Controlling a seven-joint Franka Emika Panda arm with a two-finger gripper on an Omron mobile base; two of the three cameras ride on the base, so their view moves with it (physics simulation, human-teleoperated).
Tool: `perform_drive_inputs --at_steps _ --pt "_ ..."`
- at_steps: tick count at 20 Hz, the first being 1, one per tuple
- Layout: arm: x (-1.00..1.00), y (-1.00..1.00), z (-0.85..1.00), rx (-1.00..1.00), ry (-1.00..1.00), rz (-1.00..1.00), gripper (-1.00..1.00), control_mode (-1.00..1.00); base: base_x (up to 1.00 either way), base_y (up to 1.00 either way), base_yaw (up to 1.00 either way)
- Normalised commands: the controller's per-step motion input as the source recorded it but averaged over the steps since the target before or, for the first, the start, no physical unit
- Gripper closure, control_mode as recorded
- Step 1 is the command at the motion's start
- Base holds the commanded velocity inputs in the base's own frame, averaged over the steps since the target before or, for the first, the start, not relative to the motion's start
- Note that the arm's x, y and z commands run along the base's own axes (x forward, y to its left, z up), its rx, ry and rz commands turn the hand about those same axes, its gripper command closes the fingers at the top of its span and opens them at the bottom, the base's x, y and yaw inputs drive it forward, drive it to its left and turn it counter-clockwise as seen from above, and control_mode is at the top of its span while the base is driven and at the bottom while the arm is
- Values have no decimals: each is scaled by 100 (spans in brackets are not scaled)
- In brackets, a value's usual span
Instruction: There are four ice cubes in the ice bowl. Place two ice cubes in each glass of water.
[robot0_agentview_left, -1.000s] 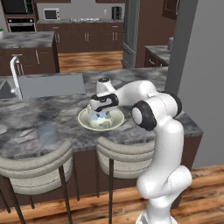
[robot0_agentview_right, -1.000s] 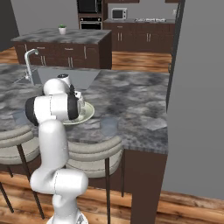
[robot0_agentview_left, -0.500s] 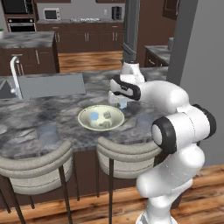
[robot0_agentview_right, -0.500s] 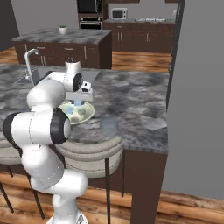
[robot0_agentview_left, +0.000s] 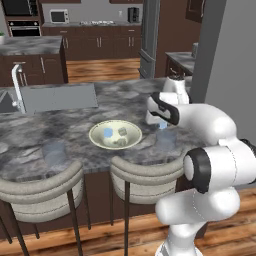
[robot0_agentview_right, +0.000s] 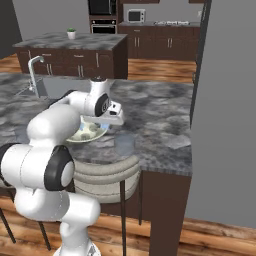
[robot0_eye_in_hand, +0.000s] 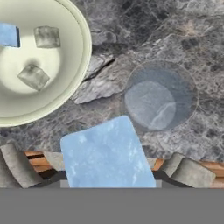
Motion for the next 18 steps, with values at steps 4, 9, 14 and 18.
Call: perform_drive_inputs --at_steps 4,9,14,18 --pt "38 -44 0 0 0 0 100 -100 0 0 0" --pt "53 -52 0 -1 0 0 100 -100 0 0 0" --pt "24 -1 -33 -4 1 0 100 -100 0 0 0" --pt "1 0 -51 -2 0 0 100 -100 0 0 0"
